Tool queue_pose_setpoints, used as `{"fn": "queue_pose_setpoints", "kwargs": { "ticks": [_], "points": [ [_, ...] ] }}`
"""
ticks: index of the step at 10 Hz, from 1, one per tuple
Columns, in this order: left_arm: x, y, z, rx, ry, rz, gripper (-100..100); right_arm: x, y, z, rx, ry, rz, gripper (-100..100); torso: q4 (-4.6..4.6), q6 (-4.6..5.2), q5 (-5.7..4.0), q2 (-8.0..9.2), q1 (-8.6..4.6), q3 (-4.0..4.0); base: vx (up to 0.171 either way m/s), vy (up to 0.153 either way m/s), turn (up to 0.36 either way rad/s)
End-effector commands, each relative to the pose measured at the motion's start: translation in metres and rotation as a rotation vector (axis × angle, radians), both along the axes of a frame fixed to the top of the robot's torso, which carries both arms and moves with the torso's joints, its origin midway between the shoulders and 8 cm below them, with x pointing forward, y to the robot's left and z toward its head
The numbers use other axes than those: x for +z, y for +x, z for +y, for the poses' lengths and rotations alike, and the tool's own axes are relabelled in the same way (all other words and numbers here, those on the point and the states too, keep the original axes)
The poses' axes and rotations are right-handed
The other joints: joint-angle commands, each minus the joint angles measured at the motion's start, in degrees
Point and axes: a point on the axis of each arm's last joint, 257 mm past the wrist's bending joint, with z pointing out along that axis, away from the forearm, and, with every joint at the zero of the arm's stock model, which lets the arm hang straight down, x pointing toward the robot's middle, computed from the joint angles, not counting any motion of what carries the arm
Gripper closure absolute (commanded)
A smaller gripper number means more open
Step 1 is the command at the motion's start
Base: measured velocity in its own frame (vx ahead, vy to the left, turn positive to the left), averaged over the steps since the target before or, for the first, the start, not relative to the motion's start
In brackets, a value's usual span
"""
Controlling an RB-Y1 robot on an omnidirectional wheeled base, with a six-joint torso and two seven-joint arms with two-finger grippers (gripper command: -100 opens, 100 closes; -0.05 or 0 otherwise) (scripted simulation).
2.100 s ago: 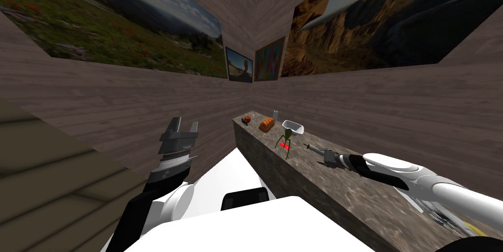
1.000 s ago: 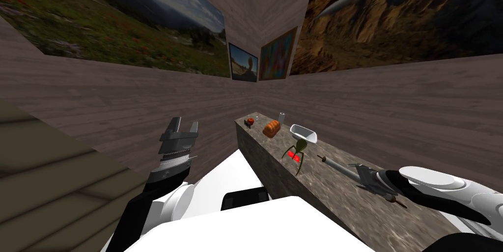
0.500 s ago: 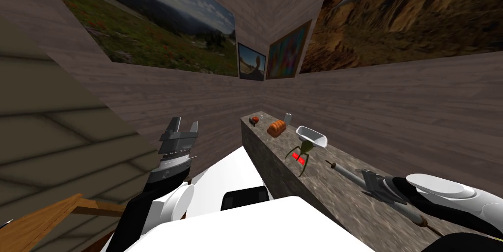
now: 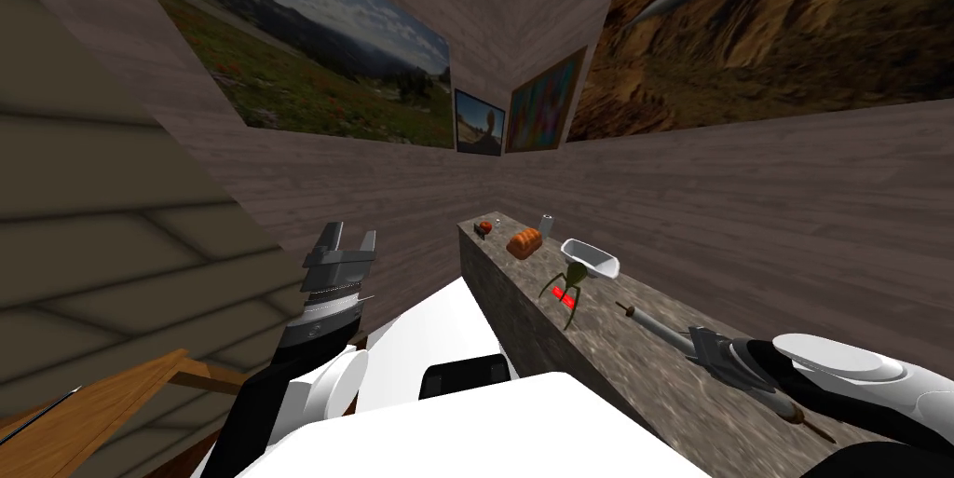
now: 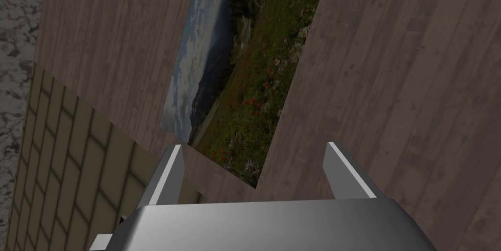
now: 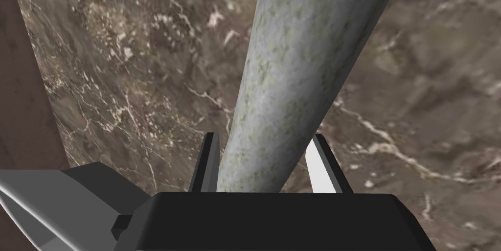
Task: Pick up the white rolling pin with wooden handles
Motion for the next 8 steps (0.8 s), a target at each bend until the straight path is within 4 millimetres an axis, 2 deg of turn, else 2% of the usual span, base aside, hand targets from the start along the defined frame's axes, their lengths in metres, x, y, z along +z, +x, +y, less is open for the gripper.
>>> {"fn": "queue_pose_setpoints", "kwargs": {
  "ticks": [1, 2, 3, 4, 6, 8],
  "points": [
    [0.0, 0.0, 0.0, 0.0, 0.0, 0.0, 0, 0.0, 0.0, 0.0, 0.0, 0.0, 0.0, 100, 0.0, 0.0, 0.0, 0.0, 0.0, 0.0, 0.0, 0.0, 0.0],
    [0.0, 0.0, 0.0, 0.0, 0.0, 0.0, 0, 0.0, 0.0, 0.0, 0.0, 0.0, 0.0, 100, 0.0, 0.0, 0.01, -0.02, 0.01, -0.01, 0.0, 0.0, 0.0],
    [0.0, 0.0, 0.0, 0.0, 0.0, 0.0, 0, 0.0, 0.0, 0.0, 0.0, 0.0, 0.0, 0, 0.0, 0.0, 0.01, -0.02, 0.03, -0.01, 0.0, 0.0, 0.0],
    [0.0, 0.0, 0.0, 0.0, 0.0, 0.0, 0, 0.003, 0.005, 0.001, 0.022, -0.001, 0.002, 100, -0.01, 0.01, 0.0, -0.02, 0.03, -0.01, 0.047, 0.011, -0.191],
    [0.0, 0.0, 0.0, 0.0, 0.0, 0.0, 0, 0.012, 0.02, 0.007, 0.079, -0.001, 0.001, 100, -0.07, 0.15, 0.06, -0.28, 0.17, -0.15, 0.129, 0.036, -0.318],
    [0.0, 0.0, 0.0, 0.0, 0.0, 0.0, 0, 0.018, 0.03, 0.012, 0.122, -0.002, 0.001, 100, -0.08, 0.01, 0.1, -0.38, 0.22, -0.22, 0.098, 0.021, -0.195]
  ]
}}
